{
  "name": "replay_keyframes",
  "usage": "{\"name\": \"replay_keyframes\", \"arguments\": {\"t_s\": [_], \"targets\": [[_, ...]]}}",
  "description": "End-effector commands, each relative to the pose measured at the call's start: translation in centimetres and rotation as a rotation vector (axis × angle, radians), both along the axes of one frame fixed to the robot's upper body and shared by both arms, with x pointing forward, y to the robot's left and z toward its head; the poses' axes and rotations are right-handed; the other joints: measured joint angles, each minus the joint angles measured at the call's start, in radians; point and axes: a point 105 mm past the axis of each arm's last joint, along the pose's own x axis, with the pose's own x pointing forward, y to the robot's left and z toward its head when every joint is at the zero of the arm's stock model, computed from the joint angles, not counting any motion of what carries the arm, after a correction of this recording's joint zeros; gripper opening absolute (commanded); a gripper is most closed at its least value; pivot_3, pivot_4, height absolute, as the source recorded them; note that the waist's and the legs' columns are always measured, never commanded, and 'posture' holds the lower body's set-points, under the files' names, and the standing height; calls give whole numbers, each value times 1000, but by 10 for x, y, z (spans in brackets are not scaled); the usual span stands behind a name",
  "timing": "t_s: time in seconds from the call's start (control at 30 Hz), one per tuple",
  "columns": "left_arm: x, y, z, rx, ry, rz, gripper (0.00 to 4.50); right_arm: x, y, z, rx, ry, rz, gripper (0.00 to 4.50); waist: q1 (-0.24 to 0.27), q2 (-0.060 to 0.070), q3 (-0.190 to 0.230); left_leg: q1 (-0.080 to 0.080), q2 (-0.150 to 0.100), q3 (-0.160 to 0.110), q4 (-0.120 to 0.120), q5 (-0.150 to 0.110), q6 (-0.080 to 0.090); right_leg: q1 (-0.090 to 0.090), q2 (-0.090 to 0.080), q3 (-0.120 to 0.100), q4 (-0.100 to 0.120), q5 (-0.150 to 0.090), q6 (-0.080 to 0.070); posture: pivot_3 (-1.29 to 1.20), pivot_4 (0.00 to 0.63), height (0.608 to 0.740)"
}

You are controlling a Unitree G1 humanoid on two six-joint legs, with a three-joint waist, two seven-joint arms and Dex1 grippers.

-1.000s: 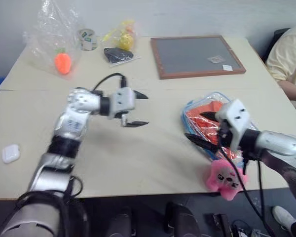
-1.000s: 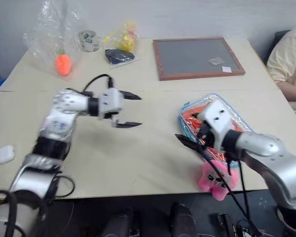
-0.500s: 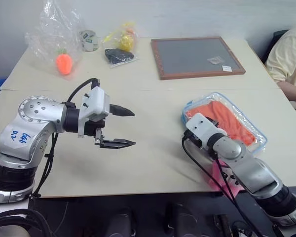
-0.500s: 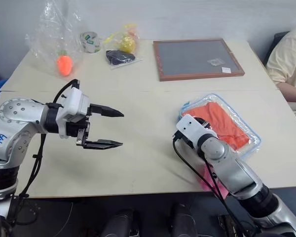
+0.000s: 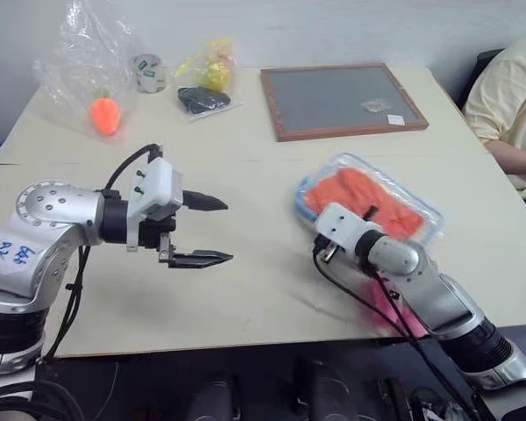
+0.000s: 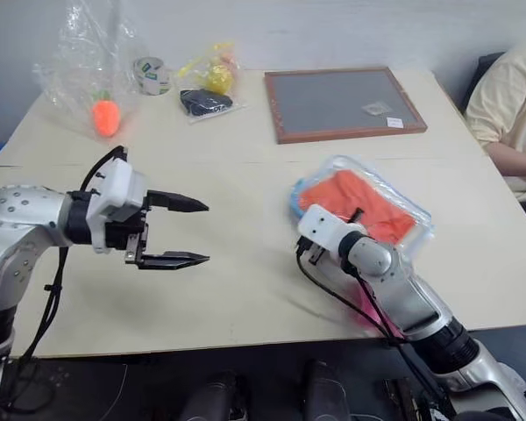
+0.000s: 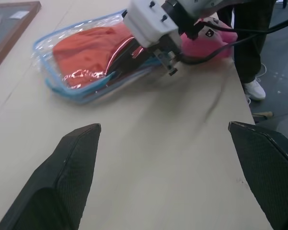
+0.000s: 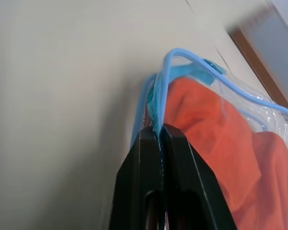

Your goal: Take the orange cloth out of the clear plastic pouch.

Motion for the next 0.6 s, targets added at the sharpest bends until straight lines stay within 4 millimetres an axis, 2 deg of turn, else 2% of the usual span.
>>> {"name": "replay_keyframes", "arguments": {"t_s": [0.03,0.17,0.33,0.43,0.53,0.6], "targets": [[-24,4,10,5,10,-30,4500,-22,25,5,-77,-40,317,31,-4,0,0,0,0,0,0,0,0,0,0,0,0,0,0,0,150,740],[-48,11,4,51,78,-28,4500,-29,47,-4,-132,-45,538,31,-14,0,0,1,6,0,1,0,0,0,0,0,0,0,0,0,150,740],[-65,16,-1,70,114,12,4500,-26,70,-14,-138,-33,651,31,-15,1,0,1,8,0,1,-1,-2,0,2,0,2,-2,-3,0,150,740],[-70,17,-4,72,116,36,4500,-30,76,-17,-130,-14,706,31,-14,1,1,1,9,-1,2,-1,-3,0,2,-1,2,-2,-4,0,150,740],[-71,19,-3,68,110,66,4500,-28,75,-20,-133,23,708,649,-15,1,1,1,9,-1,2,-2,-3,0,3,0,3,-3,-5,0,150,740],[-71,21,-4,66,111,76,4500,-28,75,-20,-131,38,707,1327,-15,1,1,1,9,-1,2,-2,-3,0,3,0,3,-3,-5,0,150,740]]}}
